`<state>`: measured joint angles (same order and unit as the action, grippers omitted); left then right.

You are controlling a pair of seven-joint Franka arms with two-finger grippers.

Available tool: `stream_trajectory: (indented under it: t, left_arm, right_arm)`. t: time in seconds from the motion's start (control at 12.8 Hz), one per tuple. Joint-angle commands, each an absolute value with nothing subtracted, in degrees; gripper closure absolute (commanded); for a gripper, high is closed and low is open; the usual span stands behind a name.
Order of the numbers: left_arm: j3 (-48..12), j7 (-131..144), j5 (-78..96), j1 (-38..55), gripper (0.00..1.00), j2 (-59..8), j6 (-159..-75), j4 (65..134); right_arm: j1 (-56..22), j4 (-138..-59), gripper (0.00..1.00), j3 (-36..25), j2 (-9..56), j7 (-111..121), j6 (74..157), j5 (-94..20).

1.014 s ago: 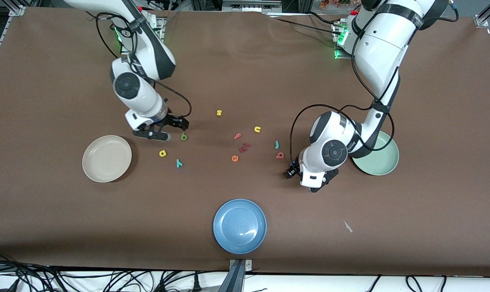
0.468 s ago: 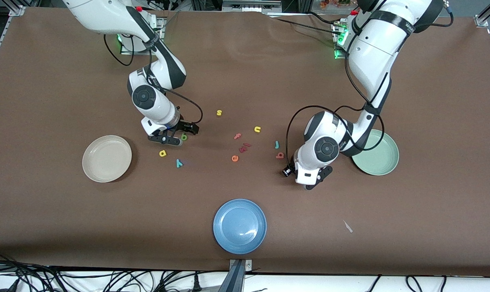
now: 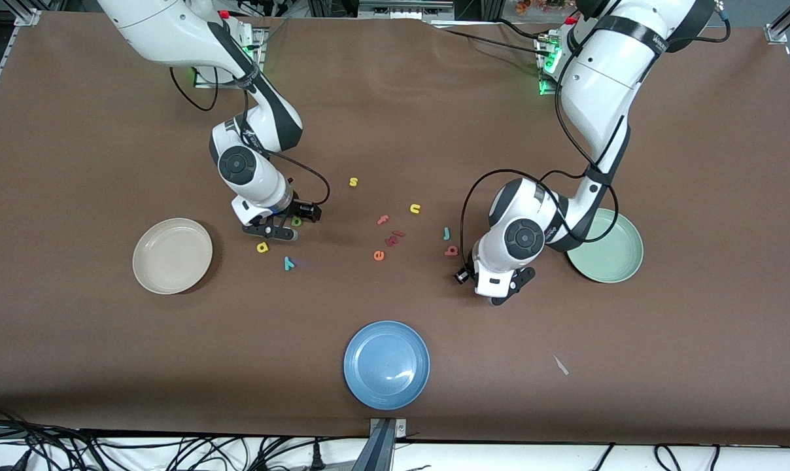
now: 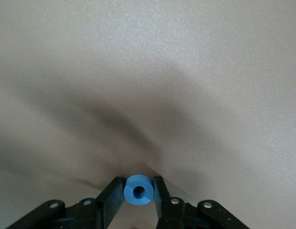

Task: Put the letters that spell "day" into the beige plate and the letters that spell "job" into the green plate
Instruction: 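Move both grippers down to the letters and grasp the blue o, then place the blue o in the green plate while the right gripper grasps q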

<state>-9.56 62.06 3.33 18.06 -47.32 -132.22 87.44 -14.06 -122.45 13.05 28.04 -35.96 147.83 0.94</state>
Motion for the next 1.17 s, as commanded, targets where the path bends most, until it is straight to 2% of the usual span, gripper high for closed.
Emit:
stream_trajectory:
  t: [0.0, 0.31, 0.7, 0.86, 1.09]
  left_arm:
    - [-8.7, 62.9, 1.4, 18.6, 0.79, -46.7, -132.4, 89.1]
    - [-8.8, 61.2, -1.8, 17.0, 0.8, -42.2, -126.1, 88.4]
    - [-9.0, 40.4, -1.8, 6.1, 0.81, -33.8, -103.5, 88.6]
    - [-8.8, 30.7, -1.8, -0.3, 0.81, -33.0, -101.5, 89.0]
    - [-8.9, 20.9, -7.5, -7.2, 0.81, -35.6, -102.3, 90.1]
  right_arm:
    - [-14.0, -121.3, 0.35, 12.9, 29.0, -36.5, 147.7, 2.5]
    - [-13.9, -121.2, 0.46, 12.8, 29.0, -36.4, 147.6, 3.5]
    - [-13.9, -120.9, 0.64, 12.4, 29.0, -36.2, 147.3, 4.9]
    - [-13.9, -120.8, 0.7, 12.4, 29.0, -36.3, 147.3, 5.1]
    - [-13.8, -120.1, 0.86, 12.4, 29.1, -36.3, 145.9, 5.2]
